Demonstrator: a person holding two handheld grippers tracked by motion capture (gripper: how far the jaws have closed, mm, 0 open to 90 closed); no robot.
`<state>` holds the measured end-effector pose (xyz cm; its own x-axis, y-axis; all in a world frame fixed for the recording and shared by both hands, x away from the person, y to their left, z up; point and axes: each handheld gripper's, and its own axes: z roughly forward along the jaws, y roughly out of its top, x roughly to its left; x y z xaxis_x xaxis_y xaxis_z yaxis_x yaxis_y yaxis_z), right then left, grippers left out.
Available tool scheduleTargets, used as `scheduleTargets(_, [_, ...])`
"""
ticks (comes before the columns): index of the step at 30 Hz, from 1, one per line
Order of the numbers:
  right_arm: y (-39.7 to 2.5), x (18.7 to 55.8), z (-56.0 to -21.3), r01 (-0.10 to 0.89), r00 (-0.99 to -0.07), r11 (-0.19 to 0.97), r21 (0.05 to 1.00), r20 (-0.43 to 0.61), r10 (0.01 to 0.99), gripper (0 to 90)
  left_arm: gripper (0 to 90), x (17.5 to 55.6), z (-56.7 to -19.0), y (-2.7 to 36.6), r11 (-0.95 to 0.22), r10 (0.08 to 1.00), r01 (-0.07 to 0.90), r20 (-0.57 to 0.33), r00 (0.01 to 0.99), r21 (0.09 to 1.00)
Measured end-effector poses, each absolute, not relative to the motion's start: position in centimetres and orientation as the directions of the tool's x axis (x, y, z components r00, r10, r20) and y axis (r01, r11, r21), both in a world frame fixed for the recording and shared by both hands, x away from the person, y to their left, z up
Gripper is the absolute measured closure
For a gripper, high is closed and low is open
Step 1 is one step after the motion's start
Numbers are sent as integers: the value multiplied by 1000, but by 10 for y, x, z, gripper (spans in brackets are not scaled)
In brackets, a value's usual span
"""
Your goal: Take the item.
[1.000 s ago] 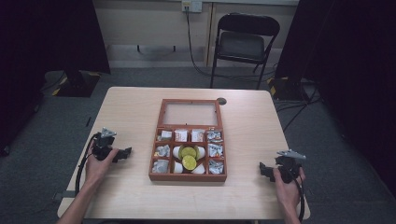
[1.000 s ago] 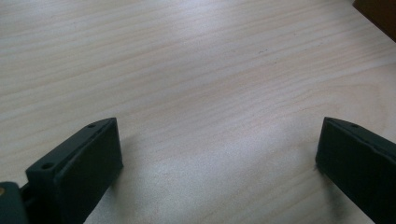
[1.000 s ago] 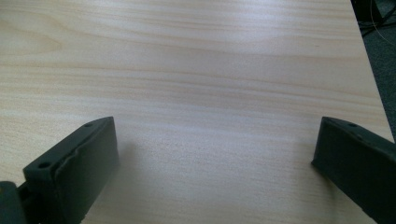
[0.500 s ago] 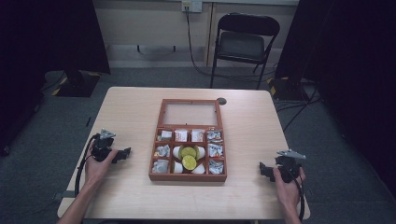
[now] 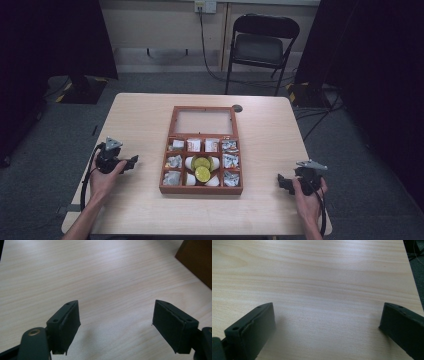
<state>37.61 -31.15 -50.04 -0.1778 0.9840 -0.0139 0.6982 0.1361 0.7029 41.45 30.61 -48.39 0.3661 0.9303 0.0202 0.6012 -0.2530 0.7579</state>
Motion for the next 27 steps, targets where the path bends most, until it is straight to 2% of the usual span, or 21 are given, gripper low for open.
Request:
scheduleTargets(5, [-311, 376, -500, 699, -177, 135, 702, -13, 984, 0, 217, 411, -477, 297, -234, 918, 593, -27, 397, 770])
scheduleTargets(7, [-311, 376, -500, 698, -181, 138, 702, -13, 983, 0, 218, 409, -474, 293, -194, 908, 614, -96, 407, 765])
scheduleTargets(13, [-311, 376, -500, 698, -183, 139, 703, -13, 983, 0, 224, 404, -465, 275, -251, 891, 568, -43, 452, 784])
scheduleTargets(16, [-311, 376, -500, 698, -183, 139, 703, -13, 983, 0, 224, 403, -462, 272, -246, 877, 568, -69, 476, 785])
scheduleTargets(27, [-311, 375, -500, 699, -180, 137, 702, -14, 984, 0, 239, 395, -446, 257, -269, 843, 520, -63, 534, 811])
